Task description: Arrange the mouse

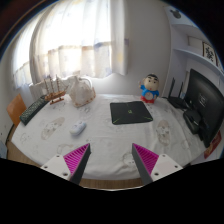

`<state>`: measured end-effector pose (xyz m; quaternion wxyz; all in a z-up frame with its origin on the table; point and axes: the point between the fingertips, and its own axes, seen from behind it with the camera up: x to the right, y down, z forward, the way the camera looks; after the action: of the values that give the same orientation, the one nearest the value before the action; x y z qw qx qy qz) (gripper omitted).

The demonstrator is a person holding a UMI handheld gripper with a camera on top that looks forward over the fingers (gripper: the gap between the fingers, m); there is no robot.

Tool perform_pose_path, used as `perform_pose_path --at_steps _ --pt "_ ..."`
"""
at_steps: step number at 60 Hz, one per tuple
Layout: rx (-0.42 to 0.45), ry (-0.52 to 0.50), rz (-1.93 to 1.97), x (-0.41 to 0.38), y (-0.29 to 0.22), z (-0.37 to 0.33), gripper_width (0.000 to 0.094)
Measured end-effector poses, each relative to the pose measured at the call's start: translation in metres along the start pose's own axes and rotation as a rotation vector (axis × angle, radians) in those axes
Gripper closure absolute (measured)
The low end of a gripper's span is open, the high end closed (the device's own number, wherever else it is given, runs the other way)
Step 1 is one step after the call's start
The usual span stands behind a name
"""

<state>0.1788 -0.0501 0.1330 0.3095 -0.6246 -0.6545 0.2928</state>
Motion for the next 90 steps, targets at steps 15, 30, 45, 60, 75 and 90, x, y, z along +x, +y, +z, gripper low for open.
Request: perform_pose_path --at_steps 15,30,45,60,75,90 --pt "0.018 -0.065 -0.031 -0.132 0.014 0.019 0.0084" --pt "0.085 -0.057 -0.034 -0.181 0.028 0.072 0.0084" --pt "0.129 -0.043 -0.045 -0.196 0.021 0.143 0.0082" --pt "0.104 -0.035 -0.025 -0.189 0.007 0.203 0.0083" --pt "0.085 -0.066 -0.022 -0.198 -0.017 0.238 0.0076" --pt "0.069 -0.071 -0.032 -0.202 -0.025 0.251 0.0256"
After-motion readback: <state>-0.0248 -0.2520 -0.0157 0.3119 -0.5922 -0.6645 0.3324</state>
